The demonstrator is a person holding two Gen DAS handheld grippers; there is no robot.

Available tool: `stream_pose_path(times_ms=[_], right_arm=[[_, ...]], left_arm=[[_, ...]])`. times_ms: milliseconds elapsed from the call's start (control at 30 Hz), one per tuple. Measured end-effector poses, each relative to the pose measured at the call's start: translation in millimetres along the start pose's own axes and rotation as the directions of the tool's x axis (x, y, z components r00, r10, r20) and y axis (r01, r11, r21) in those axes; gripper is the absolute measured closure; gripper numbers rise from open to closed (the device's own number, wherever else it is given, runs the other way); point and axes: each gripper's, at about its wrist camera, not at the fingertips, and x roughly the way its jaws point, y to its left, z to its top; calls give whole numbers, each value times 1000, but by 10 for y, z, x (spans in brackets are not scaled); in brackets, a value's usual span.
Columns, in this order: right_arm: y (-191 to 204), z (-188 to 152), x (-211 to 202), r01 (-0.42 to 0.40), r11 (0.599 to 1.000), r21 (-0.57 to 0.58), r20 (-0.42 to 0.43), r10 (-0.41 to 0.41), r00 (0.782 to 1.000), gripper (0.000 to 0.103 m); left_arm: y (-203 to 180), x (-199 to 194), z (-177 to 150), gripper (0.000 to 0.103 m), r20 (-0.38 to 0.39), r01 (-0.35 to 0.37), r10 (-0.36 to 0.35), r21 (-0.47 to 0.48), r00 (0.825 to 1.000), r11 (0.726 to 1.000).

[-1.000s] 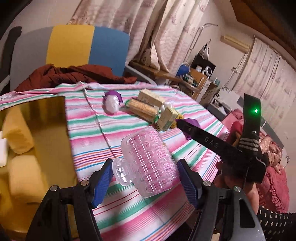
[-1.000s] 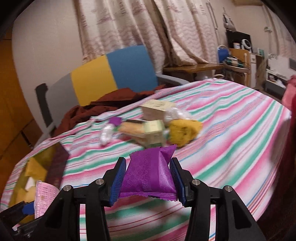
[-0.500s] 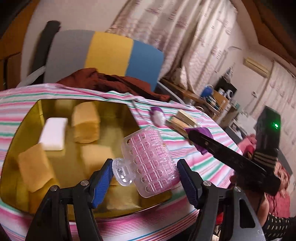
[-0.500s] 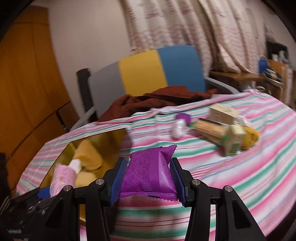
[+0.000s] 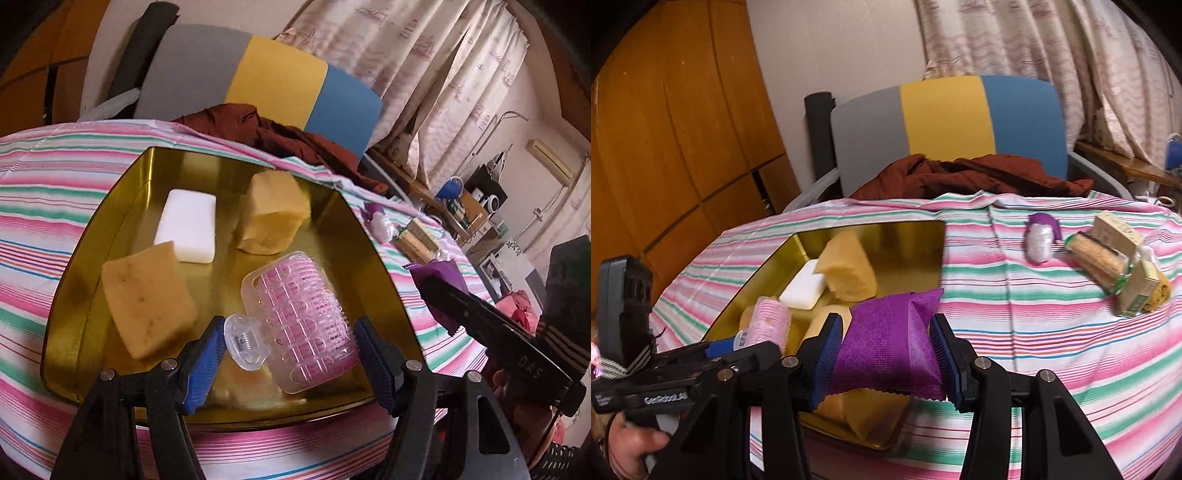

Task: Organize objects
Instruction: 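Carry roller and purple packet over the gold tray and open both tools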

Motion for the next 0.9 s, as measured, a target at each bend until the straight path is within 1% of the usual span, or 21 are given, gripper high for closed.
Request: stream_pose_path(times_ms=[100, 167, 233, 300, 467, 567, 600, 667, 700, 800, 867, 900], right_arm=[[62, 0, 58, -4, 1000, -10, -16, 3, 1000, 53], [89, 3, 84, 1, 1000, -15, -24, -1, 1000, 53], [102, 11, 115, 8, 1000, -20, -30, -9, 1000, 53], [107, 11, 123, 11, 1000, -19, -35, -12, 999, 53], [112, -19, 186, 16, 1000, -15, -64, -16, 998, 53], [95, -47, 209, 8, 1000, 0, -74, -8, 997, 53], [89, -54, 212, 6, 1000, 4, -75, -6, 997, 53], [84, -65, 217, 2, 1000, 10, -75, -1, 997, 53], [79, -67, 218, 1, 1000, 12, -75, 0, 997, 53], [72, -75, 215, 1, 1000, 20, -72, 1, 997, 53], [67, -80, 215, 3, 1000, 26, -70, -1, 998, 53], [62, -81, 214, 3, 1000, 29, -68, -1, 998, 53]], left_arm=[[44, 36, -7, 32, -23, -20, 20, 5, 1000, 1000], [82, 64, -7, 32, -40, -53, 53, 10, 998, 999], [133, 82, -6, 32, -52, -69, 70, 12, 996, 998], [158, 99, -5, 32, -61, -109, 110, 30, 992, 994], [199, 155, -13, 32, -86, -166, 172, 72, 981, 983], [203, 175, -17, 32, -89, -218, 225, 78, 970, 973], [199, 177, -19, 32, -91, -226, 233, 77, 968, 971], [195, 159, -19, 31, -87, -219, 224, 65, 971, 974], [190, 136, -19, 31, -84, -203, 206, 52, 975, 978], [180, 49, -15, 31, -64, -136, 136, 5, 989, 991], [173, 5, -4, 31, -50, -106, 104, -20, 993, 994], [176, -26, -6, 31, -40, -70, 69, -31, 997, 997]])
